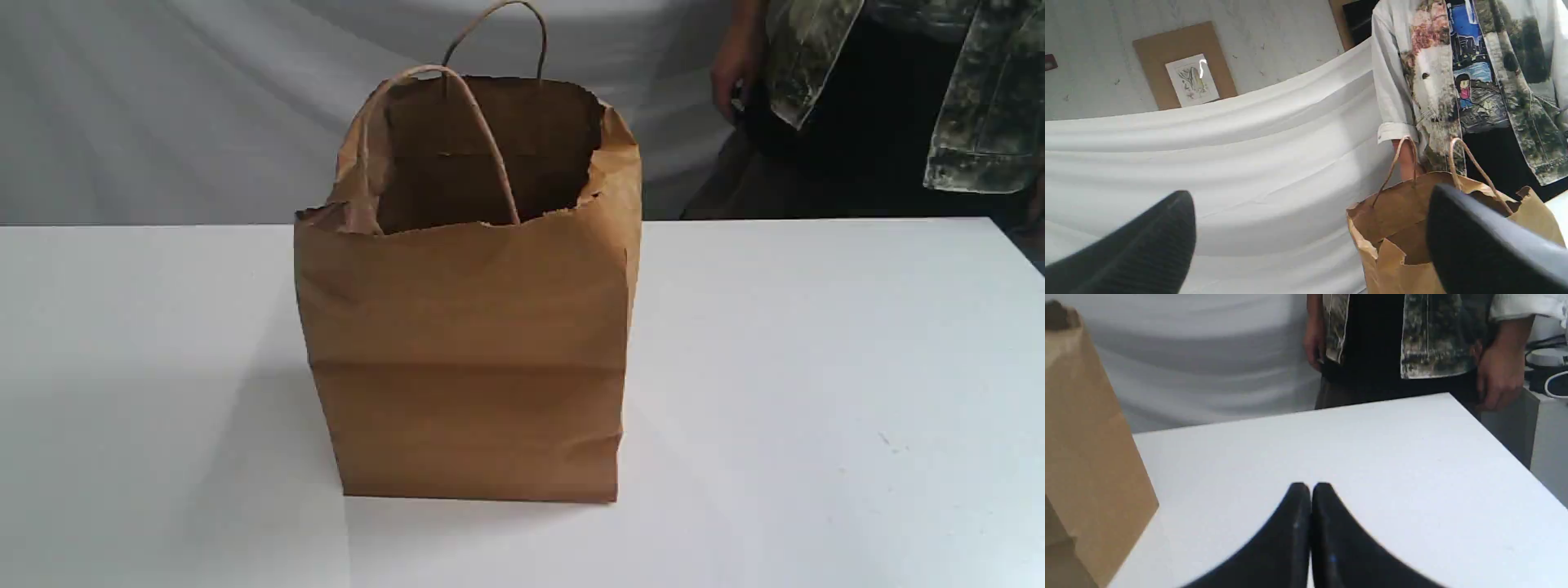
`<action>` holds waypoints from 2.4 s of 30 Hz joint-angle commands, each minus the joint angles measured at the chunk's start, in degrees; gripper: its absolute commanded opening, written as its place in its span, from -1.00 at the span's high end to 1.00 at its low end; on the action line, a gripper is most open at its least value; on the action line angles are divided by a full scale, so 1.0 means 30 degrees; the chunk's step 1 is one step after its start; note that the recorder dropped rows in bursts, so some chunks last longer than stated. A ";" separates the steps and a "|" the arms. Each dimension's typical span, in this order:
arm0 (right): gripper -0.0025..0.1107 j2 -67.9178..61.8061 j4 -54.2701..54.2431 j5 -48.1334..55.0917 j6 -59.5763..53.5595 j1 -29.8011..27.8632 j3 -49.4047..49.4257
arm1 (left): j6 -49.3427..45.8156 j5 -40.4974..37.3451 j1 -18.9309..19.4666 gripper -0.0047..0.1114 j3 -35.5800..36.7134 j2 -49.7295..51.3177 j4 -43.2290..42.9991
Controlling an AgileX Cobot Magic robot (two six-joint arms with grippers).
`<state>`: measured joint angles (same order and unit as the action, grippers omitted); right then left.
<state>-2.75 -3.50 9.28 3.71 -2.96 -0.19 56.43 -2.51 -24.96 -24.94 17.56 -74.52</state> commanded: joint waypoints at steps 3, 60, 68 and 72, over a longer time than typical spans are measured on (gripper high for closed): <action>0.95 0.0916 0.0865 0.1380 0.0270 -0.0152 0.0064 | 0.0113 -0.0197 -0.0100 -0.42 0.0127 -0.0025 0.0244; 0.95 0.0916 0.3752 0.3360 0.0416 -0.0152 0.0064 | 1.4805 0.1220 -0.0100 -0.42 -0.0183 0.0021 0.0244; 0.95 0.0916 0.3752 0.3360 0.0416 -0.0152 0.0064 | 0.8131 0.1220 -0.0100 -0.42 -0.0255 0.0532 0.1994; 0.95 0.0916 0.3752 0.3360 0.0416 -0.0152 0.0064 | 0.1826 0.1582 -0.0100 -0.42 -0.0261 0.0634 0.8271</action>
<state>-0.37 7.29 19.39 4.64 -2.96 -0.19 70.85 1.39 -24.96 -25.83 19.09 -59.94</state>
